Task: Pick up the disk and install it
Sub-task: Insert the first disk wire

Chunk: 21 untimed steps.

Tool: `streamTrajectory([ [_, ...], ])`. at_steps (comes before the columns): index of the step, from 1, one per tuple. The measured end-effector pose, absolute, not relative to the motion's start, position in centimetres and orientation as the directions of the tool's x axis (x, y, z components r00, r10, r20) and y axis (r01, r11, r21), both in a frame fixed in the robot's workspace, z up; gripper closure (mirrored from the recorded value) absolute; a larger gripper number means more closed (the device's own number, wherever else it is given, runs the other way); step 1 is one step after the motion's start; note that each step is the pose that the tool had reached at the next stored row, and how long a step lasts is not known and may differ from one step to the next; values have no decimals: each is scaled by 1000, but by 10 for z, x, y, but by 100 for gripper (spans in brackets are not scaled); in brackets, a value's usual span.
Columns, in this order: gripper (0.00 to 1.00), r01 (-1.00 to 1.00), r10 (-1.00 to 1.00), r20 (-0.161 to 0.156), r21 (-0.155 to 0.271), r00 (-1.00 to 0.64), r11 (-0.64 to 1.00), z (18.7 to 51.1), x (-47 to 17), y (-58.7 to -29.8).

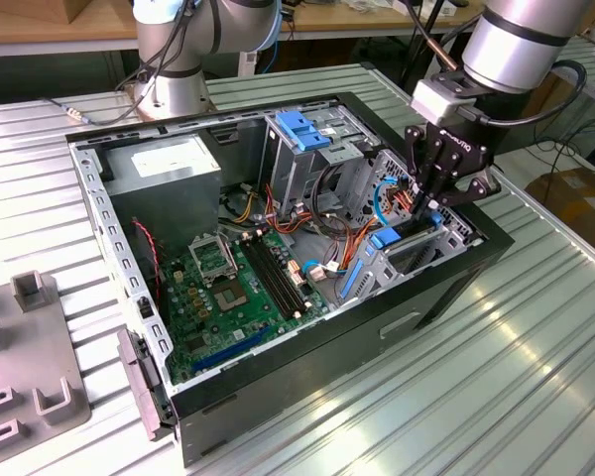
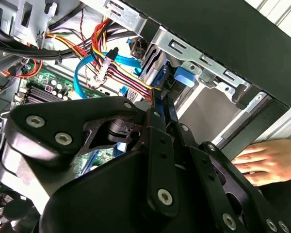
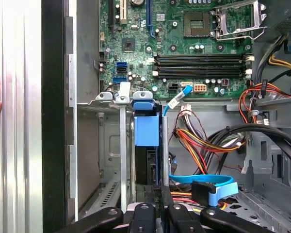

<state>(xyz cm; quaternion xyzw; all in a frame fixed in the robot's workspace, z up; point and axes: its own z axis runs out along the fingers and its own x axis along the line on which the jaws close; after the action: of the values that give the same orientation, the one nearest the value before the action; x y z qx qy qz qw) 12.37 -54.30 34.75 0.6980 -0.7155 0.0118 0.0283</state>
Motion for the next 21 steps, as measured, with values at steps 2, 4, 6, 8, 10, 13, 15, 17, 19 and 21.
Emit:
streamTrajectory([
  [2,84,-999,-998,57,23,-24,26,347,124,-543],
  [4,84,-999,-998,57,23,-24,25,346,124,-543],
  [6,84,-999,-998,57,23,-24,25,346,124,-543],
  [8,84,-999,-998,57,23,-24,25,345,124,-543],
  [10,84,-999,-998,57,23,-24,25,342,124,-543],
  [13,84,-999,-998,57,24,-24,26,339,124,-543],
  [15,84,-999,-998,57,25,-24,26,339,124,-543],
  [17,84,-999,-998,57,25,-24,26,339,124,-543],
  [19,83,-999,-998,55,25,-24,26,339,124,-543],
  [21,76,-999,-998,57,25,-24,25,342,124,-543],
])
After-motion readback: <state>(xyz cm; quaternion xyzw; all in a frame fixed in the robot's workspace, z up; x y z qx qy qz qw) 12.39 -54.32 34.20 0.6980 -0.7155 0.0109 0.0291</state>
